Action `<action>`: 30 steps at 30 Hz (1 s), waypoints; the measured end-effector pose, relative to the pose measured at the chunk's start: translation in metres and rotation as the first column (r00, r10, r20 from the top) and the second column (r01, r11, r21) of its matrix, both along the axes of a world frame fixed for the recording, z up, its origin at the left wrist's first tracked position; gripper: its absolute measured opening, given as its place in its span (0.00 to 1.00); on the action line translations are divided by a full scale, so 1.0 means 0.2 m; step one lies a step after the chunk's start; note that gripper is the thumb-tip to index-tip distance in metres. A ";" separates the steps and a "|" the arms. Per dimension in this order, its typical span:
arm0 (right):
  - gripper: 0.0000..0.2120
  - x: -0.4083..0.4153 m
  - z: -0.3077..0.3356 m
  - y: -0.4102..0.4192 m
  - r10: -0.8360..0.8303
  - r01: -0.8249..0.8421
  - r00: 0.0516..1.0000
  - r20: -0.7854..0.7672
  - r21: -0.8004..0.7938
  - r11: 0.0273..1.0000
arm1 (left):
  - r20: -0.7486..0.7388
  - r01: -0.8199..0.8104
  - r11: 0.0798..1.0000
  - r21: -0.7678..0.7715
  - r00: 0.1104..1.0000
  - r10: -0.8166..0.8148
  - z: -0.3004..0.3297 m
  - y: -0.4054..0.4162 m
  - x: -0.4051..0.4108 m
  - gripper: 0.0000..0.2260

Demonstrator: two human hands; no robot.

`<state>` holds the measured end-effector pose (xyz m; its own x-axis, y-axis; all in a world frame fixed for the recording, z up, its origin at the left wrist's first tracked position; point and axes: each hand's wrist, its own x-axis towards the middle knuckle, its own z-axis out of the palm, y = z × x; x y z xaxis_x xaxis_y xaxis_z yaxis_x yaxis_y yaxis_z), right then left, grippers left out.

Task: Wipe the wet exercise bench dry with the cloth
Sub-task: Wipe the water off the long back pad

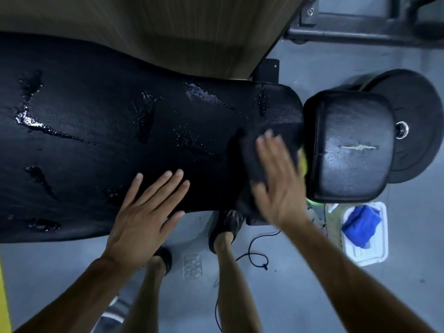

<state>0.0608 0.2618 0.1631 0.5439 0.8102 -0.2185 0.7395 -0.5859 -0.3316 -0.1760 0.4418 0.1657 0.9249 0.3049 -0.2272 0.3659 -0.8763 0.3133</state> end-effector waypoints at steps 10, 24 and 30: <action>0.32 0.08 -0.03 0.63 0.178 -0.185 0.981 0.079 0.086 0.979 | 0.128 0.002 1.000 0.028 0.992 -0.005 0.00 0.03 0.01 0.22; 0.32 0.08 -0.05 0.99 -0.117 0.115 0.992 0.040 0.060 0.992 | 0.083 -0.011 0.999 -0.036 0.996 0.014 -0.01 0.04 0.02 0.24; 0.32 0.07 -0.04 0.86 0.528 -0.520 0.849 -0.019 0.141 0.842 | 0.084 -0.019 0.998 -0.060 0.996 0.024 0.00 0.03 0.01 0.25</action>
